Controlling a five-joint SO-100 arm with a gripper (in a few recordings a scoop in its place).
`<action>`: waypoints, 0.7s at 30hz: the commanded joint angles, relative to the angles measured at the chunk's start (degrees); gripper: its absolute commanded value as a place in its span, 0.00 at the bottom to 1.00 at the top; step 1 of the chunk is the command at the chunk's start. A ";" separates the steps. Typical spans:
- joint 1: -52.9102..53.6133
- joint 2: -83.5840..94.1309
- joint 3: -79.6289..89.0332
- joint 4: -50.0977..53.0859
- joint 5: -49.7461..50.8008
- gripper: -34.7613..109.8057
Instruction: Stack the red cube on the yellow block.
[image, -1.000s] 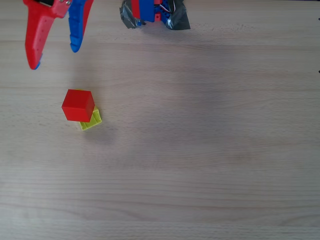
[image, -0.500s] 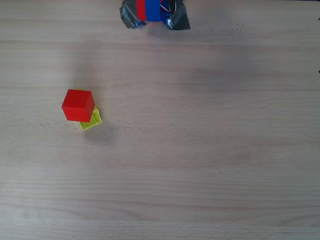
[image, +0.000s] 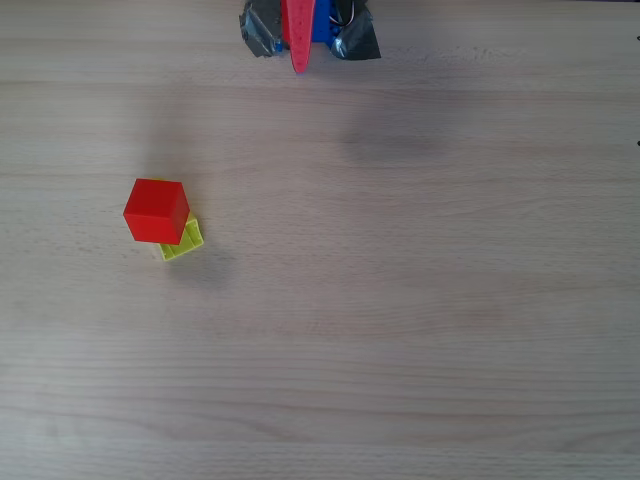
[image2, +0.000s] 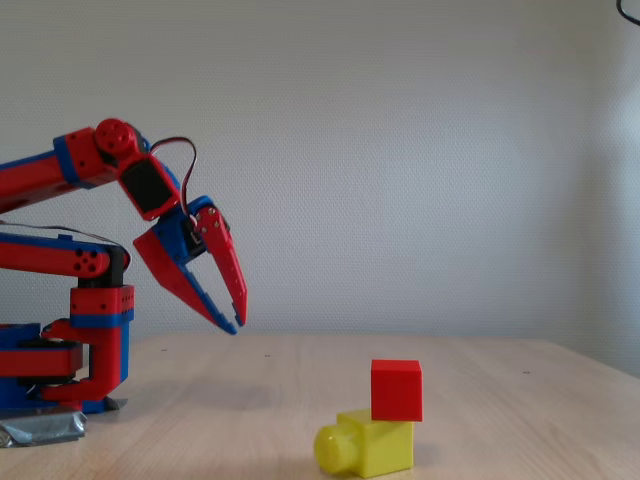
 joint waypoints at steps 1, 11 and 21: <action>1.05 2.11 -1.49 -0.35 -0.70 0.24; 3.69 11.78 5.89 0.09 -1.32 0.24; 1.67 11.78 14.85 -3.08 -4.39 0.24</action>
